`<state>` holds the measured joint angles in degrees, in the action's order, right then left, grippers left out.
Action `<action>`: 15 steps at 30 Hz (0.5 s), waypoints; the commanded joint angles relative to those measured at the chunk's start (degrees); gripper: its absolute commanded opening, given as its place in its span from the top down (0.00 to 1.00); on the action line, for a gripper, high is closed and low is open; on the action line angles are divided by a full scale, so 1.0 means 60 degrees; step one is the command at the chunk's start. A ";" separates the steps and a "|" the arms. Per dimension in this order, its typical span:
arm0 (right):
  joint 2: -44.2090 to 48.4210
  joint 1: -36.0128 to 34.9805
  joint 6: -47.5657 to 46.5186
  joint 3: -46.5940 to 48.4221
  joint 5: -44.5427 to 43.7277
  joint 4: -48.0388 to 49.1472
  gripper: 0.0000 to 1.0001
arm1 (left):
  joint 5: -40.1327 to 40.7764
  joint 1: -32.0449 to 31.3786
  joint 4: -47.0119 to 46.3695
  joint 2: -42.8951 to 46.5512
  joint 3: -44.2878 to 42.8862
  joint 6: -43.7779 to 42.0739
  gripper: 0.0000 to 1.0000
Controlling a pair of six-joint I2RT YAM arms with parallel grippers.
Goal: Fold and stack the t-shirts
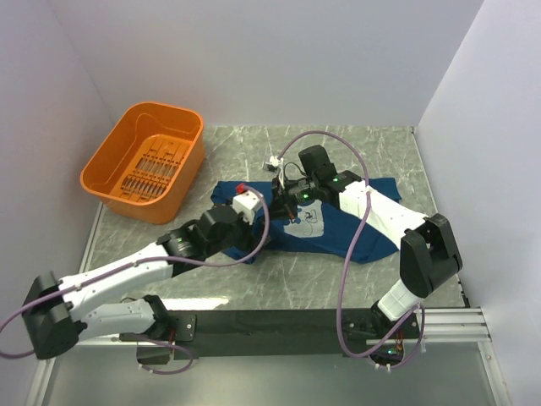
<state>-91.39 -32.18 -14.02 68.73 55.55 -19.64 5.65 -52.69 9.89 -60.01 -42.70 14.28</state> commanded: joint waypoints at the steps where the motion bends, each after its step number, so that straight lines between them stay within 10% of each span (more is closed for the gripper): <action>1: 0.0042 0.0047 0.0183 0.0044 0.0029 0.0431 1.00 | 0.1384 -0.0344 0.0092 -0.0893 -0.0719 0.0928 0.22; 15: 0.0057 0.0047 0.0330 0.0015 -0.0015 0.0534 1.00 | 0.5150 -0.1121 0.1471 -0.1879 -0.1101 0.1926 0.56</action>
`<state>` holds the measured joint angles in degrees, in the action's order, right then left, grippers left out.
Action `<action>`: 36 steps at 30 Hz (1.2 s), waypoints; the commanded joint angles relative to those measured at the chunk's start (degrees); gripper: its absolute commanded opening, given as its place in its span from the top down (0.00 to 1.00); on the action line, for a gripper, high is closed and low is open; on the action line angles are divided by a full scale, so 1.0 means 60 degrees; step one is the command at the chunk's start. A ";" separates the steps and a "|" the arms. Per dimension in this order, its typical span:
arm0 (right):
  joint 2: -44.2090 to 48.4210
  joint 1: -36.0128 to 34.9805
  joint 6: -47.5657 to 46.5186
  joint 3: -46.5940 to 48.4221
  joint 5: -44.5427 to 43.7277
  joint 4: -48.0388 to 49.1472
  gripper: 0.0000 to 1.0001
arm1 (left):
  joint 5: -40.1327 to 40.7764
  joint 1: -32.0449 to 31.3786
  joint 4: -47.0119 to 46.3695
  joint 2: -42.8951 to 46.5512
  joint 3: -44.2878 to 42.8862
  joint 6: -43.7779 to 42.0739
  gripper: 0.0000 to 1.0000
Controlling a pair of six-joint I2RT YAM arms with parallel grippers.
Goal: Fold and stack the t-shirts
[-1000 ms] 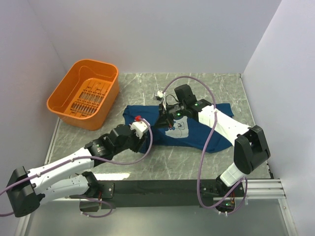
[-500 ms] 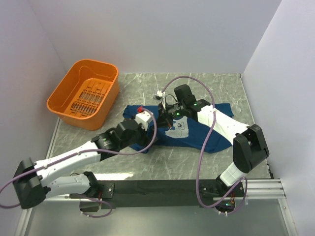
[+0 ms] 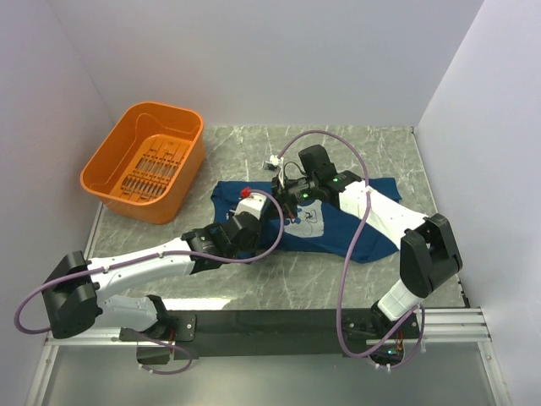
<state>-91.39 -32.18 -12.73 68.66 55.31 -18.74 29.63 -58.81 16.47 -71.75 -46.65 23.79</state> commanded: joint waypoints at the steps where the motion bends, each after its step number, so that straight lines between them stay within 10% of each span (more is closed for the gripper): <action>1: 0.0071 0.0061 0.0115 0.0040 0.0010 0.0370 1.00 | 0.1257 -0.0116 0.0462 0.0092 -0.0428 0.0341 0.58; 11: -0.0002 0.0061 0.0086 0.0041 -0.0048 0.0326 1.00 | 0.1172 -0.0116 0.0830 0.0663 -0.0149 0.0166 0.59; 21: -0.0017 0.0061 0.0086 0.0040 -0.0078 0.0297 1.00 | 0.0131 -0.0116 0.0595 0.0503 -0.0193 -0.0171 0.97; 27: -0.0031 0.0076 -0.0527 0.0172 -0.0268 -0.0185 1.00 | -0.0498 -0.0116 0.0654 0.0795 -0.0310 -0.1279 1.00; 36: 0.0978 0.0880 -0.4217 0.0378 -0.0282 -0.3596 0.43 | -0.3588 0.0147 0.0786 0.2755 0.0259 -0.4695 1.00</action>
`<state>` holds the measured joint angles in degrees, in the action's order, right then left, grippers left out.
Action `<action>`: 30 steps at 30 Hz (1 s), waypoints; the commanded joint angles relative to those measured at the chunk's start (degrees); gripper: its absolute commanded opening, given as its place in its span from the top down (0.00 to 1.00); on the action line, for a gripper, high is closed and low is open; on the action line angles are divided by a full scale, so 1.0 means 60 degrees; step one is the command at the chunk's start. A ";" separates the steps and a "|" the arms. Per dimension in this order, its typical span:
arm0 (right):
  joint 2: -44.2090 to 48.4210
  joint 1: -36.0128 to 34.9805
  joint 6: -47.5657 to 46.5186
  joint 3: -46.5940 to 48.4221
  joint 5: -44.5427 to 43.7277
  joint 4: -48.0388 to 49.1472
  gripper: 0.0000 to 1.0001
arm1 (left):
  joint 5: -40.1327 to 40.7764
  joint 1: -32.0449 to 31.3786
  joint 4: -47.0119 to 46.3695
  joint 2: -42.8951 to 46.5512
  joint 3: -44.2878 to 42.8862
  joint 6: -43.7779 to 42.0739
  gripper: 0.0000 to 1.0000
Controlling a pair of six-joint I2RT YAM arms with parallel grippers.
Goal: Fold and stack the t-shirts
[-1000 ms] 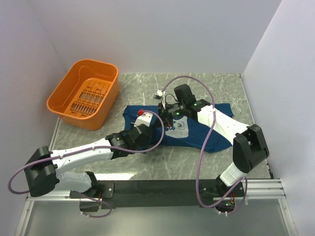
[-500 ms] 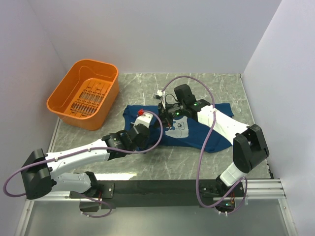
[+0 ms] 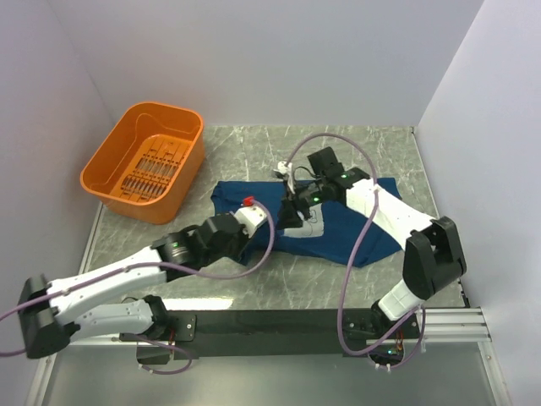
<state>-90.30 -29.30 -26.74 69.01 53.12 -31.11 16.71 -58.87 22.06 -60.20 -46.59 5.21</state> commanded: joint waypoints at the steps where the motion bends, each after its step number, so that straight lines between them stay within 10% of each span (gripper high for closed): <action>1: 0.1160 0.0473 -0.2379 0.0145 -0.0310 -0.2292 0.41 | -0.1887 0.0231 -0.0118 0.1009 0.0323 -0.1732 1.00; 14: 0.5601 0.5415 -0.9013 -0.4030 -0.4224 -0.4423 0.39 | -0.3883 0.1140 -0.0249 0.1948 0.1114 -0.2011 1.00; 24: 0.4345 0.9377 -1.2563 -0.4399 -0.4636 -0.4628 0.40 | -0.4088 0.1242 -0.0630 0.2256 0.1407 -0.2085 1.00; 30: 0.3377 0.9483 -1.3194 -0.4003 -0.3934 -0.4673 0.40 | -0.4147 0.1286 -0.0776 0.2519 0.1655 -0.2158 1.00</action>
<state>-68.60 27.42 -100.31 41.95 26.33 -57.71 -6.46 -51.55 20.43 -46.57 -37.47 -6.72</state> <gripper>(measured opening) 0.599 0.022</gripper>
